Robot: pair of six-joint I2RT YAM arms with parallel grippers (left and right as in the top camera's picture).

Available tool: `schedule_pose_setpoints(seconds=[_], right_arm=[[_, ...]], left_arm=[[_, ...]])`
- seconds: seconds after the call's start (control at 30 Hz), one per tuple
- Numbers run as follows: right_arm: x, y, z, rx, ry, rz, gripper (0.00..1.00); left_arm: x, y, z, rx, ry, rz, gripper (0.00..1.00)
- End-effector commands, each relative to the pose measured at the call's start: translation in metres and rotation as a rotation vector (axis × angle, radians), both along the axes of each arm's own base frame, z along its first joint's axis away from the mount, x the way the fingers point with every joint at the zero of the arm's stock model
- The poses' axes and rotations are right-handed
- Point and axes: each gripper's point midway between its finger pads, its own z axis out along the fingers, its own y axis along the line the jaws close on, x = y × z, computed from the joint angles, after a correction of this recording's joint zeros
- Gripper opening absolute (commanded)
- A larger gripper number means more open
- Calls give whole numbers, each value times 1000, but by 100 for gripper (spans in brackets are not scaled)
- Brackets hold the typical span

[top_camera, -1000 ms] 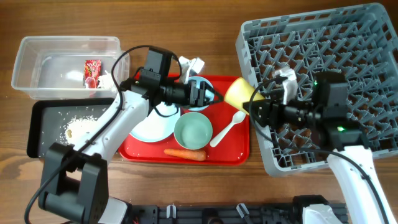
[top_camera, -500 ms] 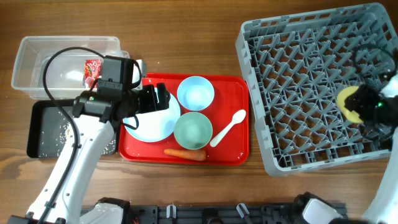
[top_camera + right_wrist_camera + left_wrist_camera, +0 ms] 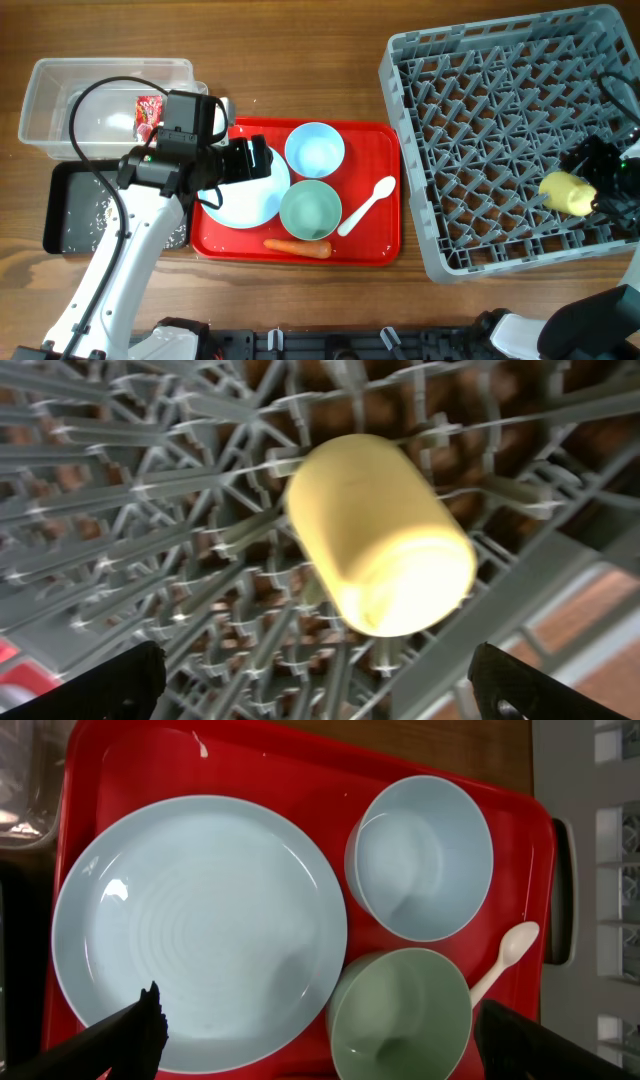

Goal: Sort waste into correct bins and load items into the dishwasher rack
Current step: 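Place the yellow cup in the dish rack with the right gripper, then grasp the light-blue bowl with the right gripper and place it in the rack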

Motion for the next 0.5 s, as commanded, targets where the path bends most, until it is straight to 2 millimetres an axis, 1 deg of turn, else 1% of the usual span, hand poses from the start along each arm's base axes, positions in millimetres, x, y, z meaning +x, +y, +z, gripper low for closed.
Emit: schedule_pose_setpoints(seconds=[0.0, 0.03, 0.07, 0.13, 0.17, 0.2, 0.23, 0.27, 0.3, 0.33, 0.37, 0.4, 0.43, 0.47], right_arm=[[20, 25, 9, 121, -118, 99, 100], [27, 38, 15, 152, -168, 164, 100], [40, 64, 28, 183, -251, 294, 100], [52, 103, 43, 163, -311, 472, 98], [57, 126, 49, 152, -333, 558, 97], [62, 162, 58, 137, -370, 693, 96], [65, 184, 61, 132, -388, 766, 95], [70, 221, 64, 122, -415, 888, 94], [75, 249, 62, 97, -420, 948, 94], [80, 267, 60, 60, -418, 971, 94], [85, 294, 53, 15, -417, 1011, 94], [89, 321, 44, -5, -414, 1052, 94], [90, 337, 36, -9, -405, 1076, 93], [92, 357, 16, -15, -365, 1079, 94]], left_arm=[[-2, 3, 0, 16, -2, -7, 100], [-3, 3, -1, 16, 1, -6, 100], [-4, 4, -3, 17, 8, -7, 100], [-7, 4, -7, 20, 20, -6, 100], [-8, 5, -10, 21, 27, -7, 100], [-10, 5, -12, 23, 38, -6, 100], [-11, 5, -12, 24, 44, -1, 100], [-13, 14, -15, 41, 69, 70, 100], [-16, 23, -18, 57, 95, 134, 100], [-19, 32, -20, 67, 120, 183, 100], [-24, 41, -23, 70, 152, 230, 100], [-29, 53, -25, 71, 182, 274, 100], [-31, 62, -26, 72, 199, 303, 100], [-34, 74, -27, 70, 217, 347, 100]])
